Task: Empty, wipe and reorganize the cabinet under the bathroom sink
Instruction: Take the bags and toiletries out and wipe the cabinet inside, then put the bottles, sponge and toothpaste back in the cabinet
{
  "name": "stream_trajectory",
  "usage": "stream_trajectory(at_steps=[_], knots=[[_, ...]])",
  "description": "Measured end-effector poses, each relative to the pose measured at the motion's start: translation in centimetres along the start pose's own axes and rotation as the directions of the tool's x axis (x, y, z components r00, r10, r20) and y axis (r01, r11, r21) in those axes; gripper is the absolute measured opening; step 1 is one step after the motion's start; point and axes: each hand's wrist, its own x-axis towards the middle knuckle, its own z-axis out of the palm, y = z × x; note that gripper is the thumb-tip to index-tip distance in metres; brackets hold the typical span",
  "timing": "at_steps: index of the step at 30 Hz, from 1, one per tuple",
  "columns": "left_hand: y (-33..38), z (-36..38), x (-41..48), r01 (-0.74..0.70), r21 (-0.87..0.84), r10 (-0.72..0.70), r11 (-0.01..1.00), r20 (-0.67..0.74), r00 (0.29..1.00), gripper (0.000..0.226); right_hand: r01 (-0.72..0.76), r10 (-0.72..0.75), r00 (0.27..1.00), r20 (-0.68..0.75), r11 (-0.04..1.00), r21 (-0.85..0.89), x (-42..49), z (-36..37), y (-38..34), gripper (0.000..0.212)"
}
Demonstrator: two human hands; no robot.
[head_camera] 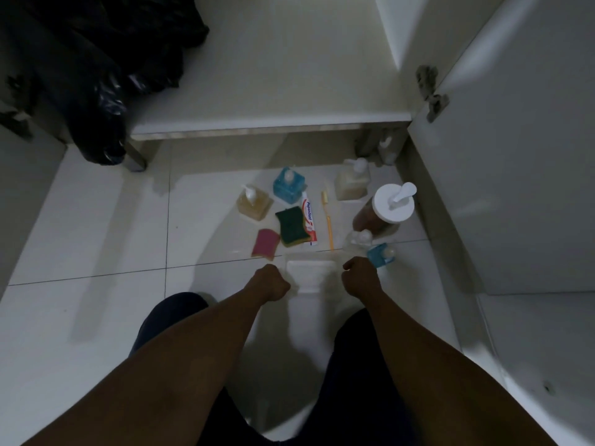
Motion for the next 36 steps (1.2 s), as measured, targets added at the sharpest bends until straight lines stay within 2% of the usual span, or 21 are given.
stream_trajectory(at_steps=[5, 9, 12, 19, 25, 28, 30, 32, 36], knots=[[0.8, -3.1, -2.3, -0.068, -0.041, 0.064, 0.997, -0.092, 0.994, 0.051, 0.023, -0.023, 1.0, 0.005, 1.0, 0.016, -0.8, -2.8, -3.6, 0.028], [1.8, -7.6, -4.9, -0.132, -0.07, 0.116, 0.989, -0.187, 0.975, 0.042, 0.15, -0.149, 0.981, -0.127, 0.989, -0.001, -1.9, -5.0, -7.6, 0.028], [2.3, -11.7, -6.9, -0.161, -0.079, 0.132, 0.984, -0.291, 0.948, 0.055, 0.231, -0.231, 0.961, -0.152, 0.973, -0.018, -3.0, -7.5, -11.2, 0.023], [3.4, -22.6, -11.9, -0.285, -0.058, 0.204, 0.957, -0.566, 0.799, 0.061, 0.391, -0.351, 0.885, -0.305, 0.917, 0.077, -4.9, -13.4, -21.3, 0.023], [3.4, -32.2, -14.2, -0.358, -0.054, 0.205, 0.932, -0.737, 0.645, 0.057, 0.541, -0.468, 0.811, -0.352, 0.829, 0.144, -4.5, -16.9, -30.1, 0.029], [3.1, -36.5, -13.7, -0.395, -0.048, 0.191, 0.917, -0.818, 0.543, 0.057, 0.589, -0.519, 0.782, -0.345, 0.797, 0.136, -2.7, -16.8, -34.5, 0.03], [2.8, -39.2, -12.4, -0.338, -0.019, 0.147, 0.941, -0.877, 0.458, 0.064, 0.608, -0.539, 0.773, -0.335, 0.781, 0.146, -1.1, -15.9, -37.3, 0.028], [2.2, -41.6, -10.4, -0.261, -0.037, 0.075, 0.965, -0.911, 0.406, 0.073, 0.623, -0.558, 0.766, -0.319, 0.767, 0.153, 0.7, -14.8, -40.0, 0.027], [-0.2, -45.4, -4.7, -0.262, -0.188, -0.071, 0.947, -0.914, 0.4, 0.096, 0.595, -0.541, 0.802, -0.254, 0.763, 0.253, 4.6, -11.2, -44.9, 0.034]])
